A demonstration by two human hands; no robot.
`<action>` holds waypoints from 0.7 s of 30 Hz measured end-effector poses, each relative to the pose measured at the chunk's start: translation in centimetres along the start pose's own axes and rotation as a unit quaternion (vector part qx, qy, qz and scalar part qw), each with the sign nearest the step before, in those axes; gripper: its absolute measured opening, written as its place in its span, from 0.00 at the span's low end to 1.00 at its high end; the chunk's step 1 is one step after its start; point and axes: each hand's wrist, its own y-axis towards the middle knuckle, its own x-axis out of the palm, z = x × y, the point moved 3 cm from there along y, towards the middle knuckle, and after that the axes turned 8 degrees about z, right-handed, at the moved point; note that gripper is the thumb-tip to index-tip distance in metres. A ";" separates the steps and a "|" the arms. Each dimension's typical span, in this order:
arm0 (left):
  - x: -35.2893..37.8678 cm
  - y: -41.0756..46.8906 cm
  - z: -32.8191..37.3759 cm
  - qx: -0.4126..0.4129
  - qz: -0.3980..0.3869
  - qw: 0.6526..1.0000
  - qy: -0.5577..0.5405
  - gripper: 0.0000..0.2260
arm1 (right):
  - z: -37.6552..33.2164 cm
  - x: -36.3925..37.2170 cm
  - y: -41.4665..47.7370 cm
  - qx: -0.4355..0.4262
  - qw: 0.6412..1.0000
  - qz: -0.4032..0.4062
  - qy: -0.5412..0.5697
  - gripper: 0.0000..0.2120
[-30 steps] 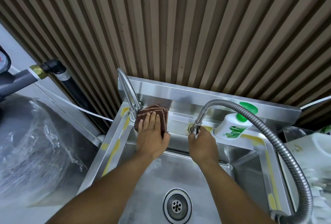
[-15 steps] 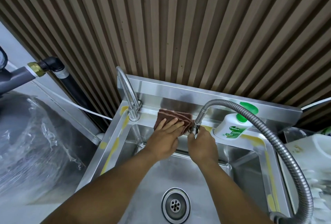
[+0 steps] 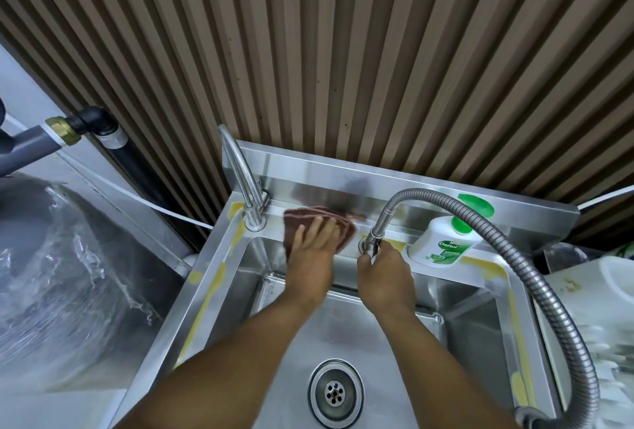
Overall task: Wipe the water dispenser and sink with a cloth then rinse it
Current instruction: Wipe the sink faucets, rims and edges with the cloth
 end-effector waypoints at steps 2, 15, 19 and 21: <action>0.9 0.5 1.9 0.044 -0.012 0.999 -0.027 0.28 | 0.0 0.0 0.0 0.005 1.000 -0.001 -0.003 0.11; -1.1 0.5 -4.4 -0.102 -0.013 0.988 0.116 0.39 | 0.2 0.2 0.0 0.005 1.000 0.004 0.001 0.10; -1.3 0.8 -4.3 -0.118 -0.012 0.986 0.120 0.37 | 0.2 0.3 0.1 0.007 1.000 -0.003 0.011 0.11; -0.5 0.6 -2.4 -0.096 -0.016 0.991 0.089 0.36 | 0.2 0.3 0.0 0.009 1.000 -0.005 0.012 0.11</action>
